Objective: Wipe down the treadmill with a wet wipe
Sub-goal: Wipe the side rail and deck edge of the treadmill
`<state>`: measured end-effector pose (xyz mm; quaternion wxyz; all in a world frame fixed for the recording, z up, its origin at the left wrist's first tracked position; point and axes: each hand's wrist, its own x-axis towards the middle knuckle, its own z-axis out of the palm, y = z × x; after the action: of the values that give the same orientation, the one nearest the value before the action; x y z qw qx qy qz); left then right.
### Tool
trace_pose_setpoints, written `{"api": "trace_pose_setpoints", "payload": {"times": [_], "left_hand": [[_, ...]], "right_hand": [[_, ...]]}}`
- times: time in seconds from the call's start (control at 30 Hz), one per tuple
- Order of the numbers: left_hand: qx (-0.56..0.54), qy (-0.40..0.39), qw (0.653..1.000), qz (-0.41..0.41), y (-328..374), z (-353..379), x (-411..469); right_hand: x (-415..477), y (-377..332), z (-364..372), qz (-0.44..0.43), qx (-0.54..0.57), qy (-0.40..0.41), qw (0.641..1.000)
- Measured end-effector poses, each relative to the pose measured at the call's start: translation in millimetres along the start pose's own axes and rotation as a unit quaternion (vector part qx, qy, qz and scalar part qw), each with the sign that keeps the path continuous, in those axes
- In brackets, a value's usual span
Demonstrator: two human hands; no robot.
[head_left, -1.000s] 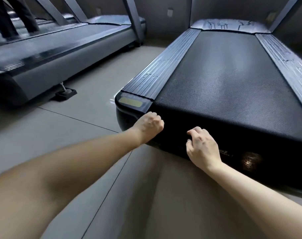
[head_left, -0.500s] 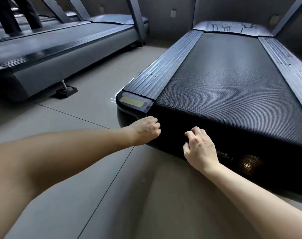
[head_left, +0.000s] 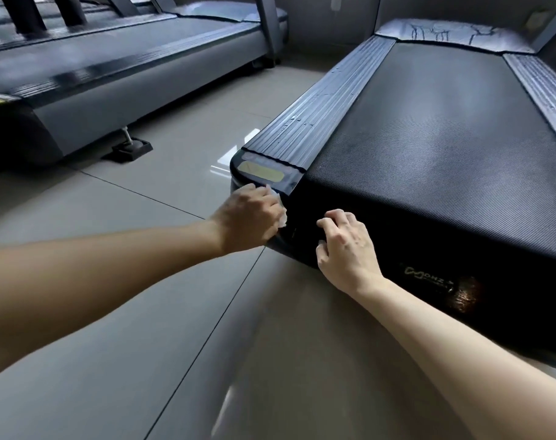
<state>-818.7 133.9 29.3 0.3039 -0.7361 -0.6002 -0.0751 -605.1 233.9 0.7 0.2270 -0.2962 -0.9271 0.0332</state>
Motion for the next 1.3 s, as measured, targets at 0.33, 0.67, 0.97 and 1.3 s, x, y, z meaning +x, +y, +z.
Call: {"api": "trace_pose_setpoints", "payload": {"times": [0.33,0.67,0.97,1.3], "left_hand": [[-0.472,-0.141,0.697,-0.521,83.0,30.2,-19.0],[-0.565,0.037,0.386,-0.728,38.7,62.6,-34.0],[-0.656,-0.033,0.298,-0.692,109.1,66.1,-1.9],[-0.589,0.167,0.199,-0.765,3.2,80.0,-21.7]], "right_hand": [[34.2,-27.6,15.9,0.0,0.001,0.018,1.0],[-5.9,-11.9,30.7,-0.063,-0.105,-0.042,0.992],[-6.1,-13.7,35.4,-0.065,-0.113,-0.042,0.991],[-5.4,-21.9,42.0,-0.035,-0.098,-0.02,0.994]]}}
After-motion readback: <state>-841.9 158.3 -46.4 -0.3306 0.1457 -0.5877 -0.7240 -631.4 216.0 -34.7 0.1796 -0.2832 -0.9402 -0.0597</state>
